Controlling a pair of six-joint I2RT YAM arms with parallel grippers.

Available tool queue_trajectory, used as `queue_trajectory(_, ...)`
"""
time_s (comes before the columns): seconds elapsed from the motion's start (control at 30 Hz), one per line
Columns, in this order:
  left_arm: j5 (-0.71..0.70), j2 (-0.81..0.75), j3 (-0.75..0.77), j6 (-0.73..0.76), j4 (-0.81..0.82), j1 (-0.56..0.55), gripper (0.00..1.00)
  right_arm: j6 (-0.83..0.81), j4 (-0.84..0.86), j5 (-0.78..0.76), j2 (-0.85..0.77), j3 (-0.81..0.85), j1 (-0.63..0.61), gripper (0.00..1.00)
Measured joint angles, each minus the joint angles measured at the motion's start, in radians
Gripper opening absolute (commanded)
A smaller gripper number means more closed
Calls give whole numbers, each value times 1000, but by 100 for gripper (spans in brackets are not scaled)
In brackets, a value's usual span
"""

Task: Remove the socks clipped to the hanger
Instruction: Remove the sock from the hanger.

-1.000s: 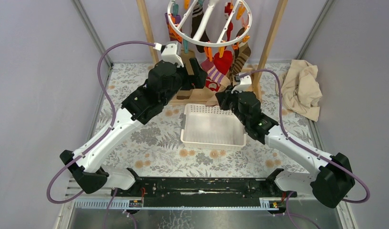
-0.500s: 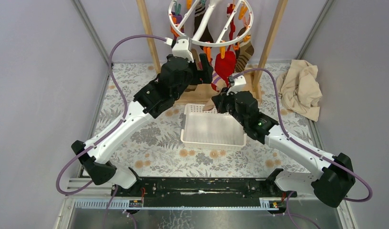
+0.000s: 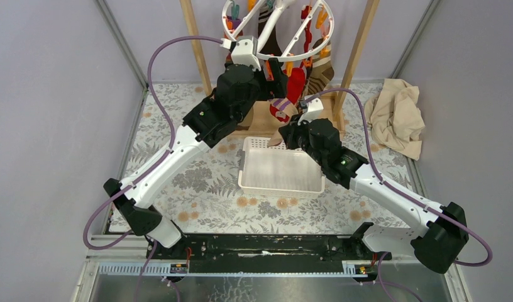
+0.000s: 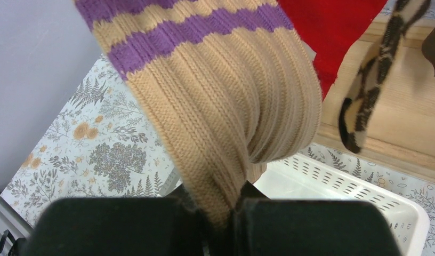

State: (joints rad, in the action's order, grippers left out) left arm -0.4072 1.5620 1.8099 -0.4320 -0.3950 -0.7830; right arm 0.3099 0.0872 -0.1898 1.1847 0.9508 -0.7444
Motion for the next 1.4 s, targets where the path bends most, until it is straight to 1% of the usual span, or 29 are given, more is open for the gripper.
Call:
queue_trajectory(0.33,92,7,11,5,32,91,97,0,-11,0,0,11,-2,2)
queue_trajectory(0.63,284,-16,-42,21,109,183,89,0,-52,2,0,57,-2,1)
queue_trajectory(0.9,397,-16,-58,34,151,188,77,1,-61,16,0,91,-2,1)
queue_trajectory(1.27,455,-16,-85,69,204,191,69,1,-83,19,0,99,-2,1)
queue_trajectory(1.4,472,-10,-89,76,223,201,69,0,-86,19,0,99,-2,0)
